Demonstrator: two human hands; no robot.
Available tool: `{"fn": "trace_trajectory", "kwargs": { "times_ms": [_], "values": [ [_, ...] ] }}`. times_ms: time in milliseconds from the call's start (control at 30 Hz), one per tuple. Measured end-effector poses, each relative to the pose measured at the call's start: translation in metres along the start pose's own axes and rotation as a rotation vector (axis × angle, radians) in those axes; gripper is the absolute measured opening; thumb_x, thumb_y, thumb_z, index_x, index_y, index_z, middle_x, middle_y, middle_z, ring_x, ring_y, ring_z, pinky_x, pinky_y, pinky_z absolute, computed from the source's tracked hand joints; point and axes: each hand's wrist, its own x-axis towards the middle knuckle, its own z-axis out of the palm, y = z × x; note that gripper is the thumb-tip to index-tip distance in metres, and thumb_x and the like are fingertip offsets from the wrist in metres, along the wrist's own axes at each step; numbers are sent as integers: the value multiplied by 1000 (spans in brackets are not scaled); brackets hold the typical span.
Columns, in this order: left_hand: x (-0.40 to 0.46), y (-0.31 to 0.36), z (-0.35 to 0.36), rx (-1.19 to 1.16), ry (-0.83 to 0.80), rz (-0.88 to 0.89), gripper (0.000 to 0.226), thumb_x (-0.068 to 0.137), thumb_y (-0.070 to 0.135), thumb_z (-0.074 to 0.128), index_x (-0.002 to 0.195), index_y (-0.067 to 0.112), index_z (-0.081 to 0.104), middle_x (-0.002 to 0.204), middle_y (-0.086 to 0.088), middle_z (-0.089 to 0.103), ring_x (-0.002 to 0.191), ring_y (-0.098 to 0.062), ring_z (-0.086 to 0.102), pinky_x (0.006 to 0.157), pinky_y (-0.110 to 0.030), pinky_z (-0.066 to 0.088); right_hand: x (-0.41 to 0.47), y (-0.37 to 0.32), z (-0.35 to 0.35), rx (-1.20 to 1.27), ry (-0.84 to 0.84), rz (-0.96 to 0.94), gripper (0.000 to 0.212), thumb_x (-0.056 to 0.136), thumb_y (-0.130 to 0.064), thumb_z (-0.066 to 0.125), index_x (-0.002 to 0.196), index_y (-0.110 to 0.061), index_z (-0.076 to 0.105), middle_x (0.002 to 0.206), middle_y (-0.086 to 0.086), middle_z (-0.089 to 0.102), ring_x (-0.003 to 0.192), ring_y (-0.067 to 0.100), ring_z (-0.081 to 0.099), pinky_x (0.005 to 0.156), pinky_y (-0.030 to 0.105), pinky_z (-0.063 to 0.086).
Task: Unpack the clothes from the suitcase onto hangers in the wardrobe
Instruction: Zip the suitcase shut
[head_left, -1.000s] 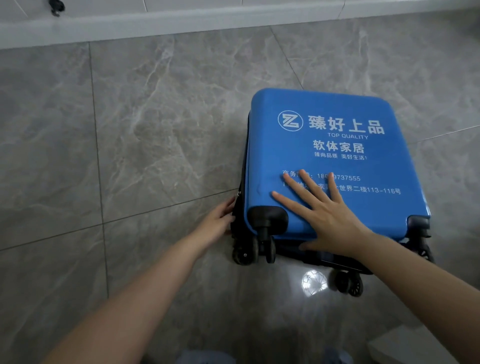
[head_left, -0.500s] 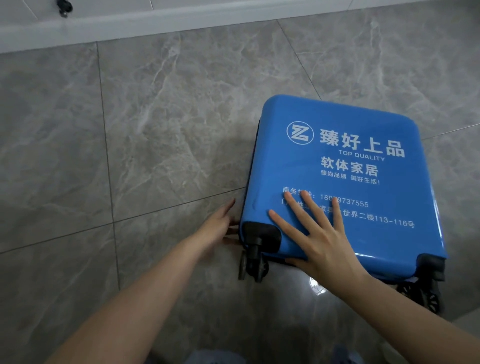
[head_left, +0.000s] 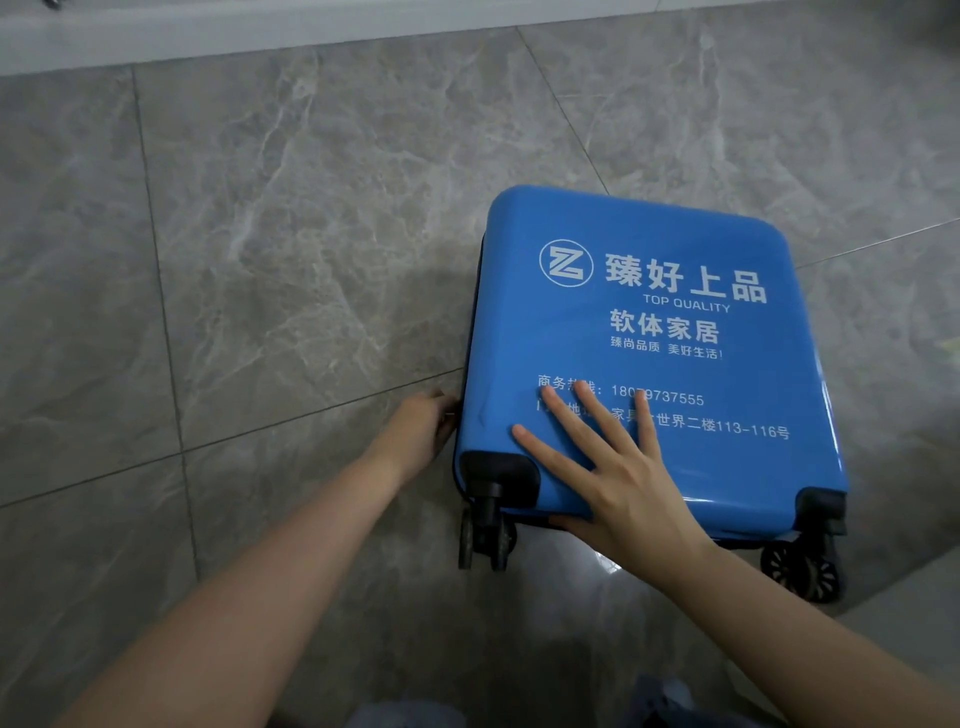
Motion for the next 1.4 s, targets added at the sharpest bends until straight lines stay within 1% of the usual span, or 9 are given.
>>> {"fn": "trace_trajectory", "kwargs": {
  "times_ms": [100,300,500,633,800,1033,1167,1300,1400],
  "values": [
    [-2,-5,-6,89,-42,89,21,98,11,54,109,1,69,101,-18,66,92,-30,64,76,-30,46,0,1,-1,-2,-13,4,107,74,-63,74,157,-39,10,167,4,9,153,33,8,108,74,19],
    [-29,-9,-8,106,-52,144,10,93,5,57,91,7,66,86,-4,65,80,-21,63,68,-23,38,6,10,-6,17,2,36,111,69,-61,77,157,-41,11,167,1,11,153,29,10,108,72,20],
    [-72,-1,3,-66,144,-72,19,85,2,59,80,20,60,69,10,56,64,-3,57,62,-11,41,55,5,-12,36,50,128,114,63,-59,80,155,-43,14,166,1,14,152,32,16,108,74,18],
    [-65,12,20,-5,192,-226,18,93,7,58,88,-4,71,81,-19,70,76,-33,66,68,-38,50,89,0,-6,37,45,139,111,66,-60,77,156,-43,14,166,2,12,151,34,14,108,76,15],
    [-58,34,47,-100,306,-321,24,99,13,52,93,-2,70,78,-19,68,74,-34,65,72,-44,48,96,-4,8,40,62,138,109,70,-56,78,156,-41,12,167,4,10,152,35,10,108,77,13],
    [-52,60,60,-91,431,-349,18,99,17,49,97,7,63,83,-12,67,76,-28,65,63,-30,40,109,-6,0,67,59,175,107,69,-51,80,155,-44,16,166,1,14,151,34,13,109,75,13],
    [-37,81,69,-28,200,-306,19,97,15,48,102,4,64,89,-16,70,79,-33,68,72,-39,56,113,-16,-5,49,39,155,108,70,-49,80,156,-41,14,166,4,12,151,36,11,108,77,11],
    [-33,83,61,50,181,-238,21,96,17,51,102,6,67,86,-17,72,81,-34,68,73,-43,54,97,-4,-12,495,200,123,73,83,-34,73,149,-30,41,155,2,39,145,25,31,117,61,18],
    [-37,75,55,97,128,-148,19,95,19,52,99,10,68,91,-13,72,87,-32,67,67,-34,46,57,-13,-1,919,639,126,17,86,-6,65,102,-11,63,96,0,57,87,8,52,82,29,46]
  ]
}}
